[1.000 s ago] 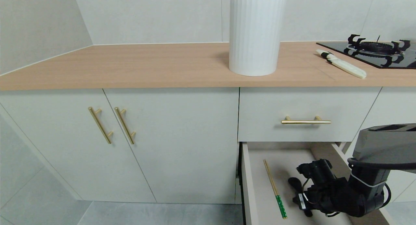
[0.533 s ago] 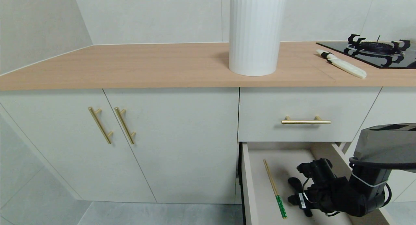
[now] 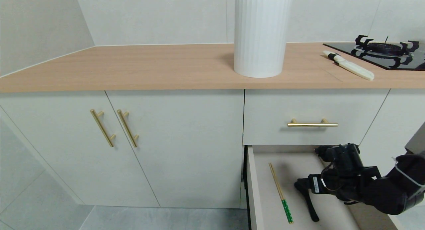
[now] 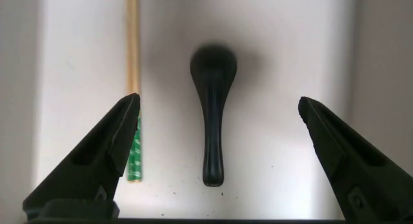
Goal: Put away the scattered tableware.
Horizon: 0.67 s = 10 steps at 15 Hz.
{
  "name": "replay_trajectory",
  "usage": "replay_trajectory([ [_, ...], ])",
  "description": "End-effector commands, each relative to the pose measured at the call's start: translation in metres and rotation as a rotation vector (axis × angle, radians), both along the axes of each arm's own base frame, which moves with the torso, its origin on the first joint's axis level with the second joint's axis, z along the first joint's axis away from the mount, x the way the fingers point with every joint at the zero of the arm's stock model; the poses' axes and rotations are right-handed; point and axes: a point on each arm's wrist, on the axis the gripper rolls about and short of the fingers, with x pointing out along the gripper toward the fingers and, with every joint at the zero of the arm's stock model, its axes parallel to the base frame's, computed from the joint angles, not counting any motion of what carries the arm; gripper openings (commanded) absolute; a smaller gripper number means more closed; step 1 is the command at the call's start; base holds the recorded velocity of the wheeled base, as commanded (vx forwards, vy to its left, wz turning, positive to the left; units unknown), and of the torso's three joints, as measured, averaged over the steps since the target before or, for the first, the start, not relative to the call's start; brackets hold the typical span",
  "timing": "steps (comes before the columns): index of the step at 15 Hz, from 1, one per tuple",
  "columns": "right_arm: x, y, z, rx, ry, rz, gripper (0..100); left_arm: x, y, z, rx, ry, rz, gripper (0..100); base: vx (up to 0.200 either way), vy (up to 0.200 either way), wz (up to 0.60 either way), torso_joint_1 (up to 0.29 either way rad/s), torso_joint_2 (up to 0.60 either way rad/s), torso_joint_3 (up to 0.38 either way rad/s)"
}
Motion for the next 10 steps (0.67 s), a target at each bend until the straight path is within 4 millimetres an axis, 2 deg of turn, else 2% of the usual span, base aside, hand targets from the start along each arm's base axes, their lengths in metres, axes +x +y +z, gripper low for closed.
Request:
replay_trajectory([
  [1, -0.003, -0.003, 0.020, 0.016, -0.065, -0.010, 100, 0.000, 0.000, 0.000, 0.000, 0.000, 0.001, 100, 0.000, 0.000, 0.00, 0.000, 0.00, 0.000],
  [5, -0.015, -0.008, 0.051, 0.027, -0.117, -0.014, 100, 0.000, 0.000, 0.000, 0.000, 0.001, 0.001, 100, 0.000, 0.000, 0.00, 0.000, 0.00, 0.000],
  [8, -0.050, -0.015, 0.106, 0.040, -0.131, 0.012, 100, 0.000, 0.000, 0.000, 0.000, 0.001, 0.001, 100, 0.000, 0.000, 0.00, 0.000, 0.00, 0.000],
  [10, -0.080, -0.014, 0.130, 0.062, -0.070, 0.084, 100, 0.000, 0.000, 0.000, 0.000, 0.000, 0.001, 100, 0.000, 0.000, 0.00, 0.000, 0.00, 0.000],
])
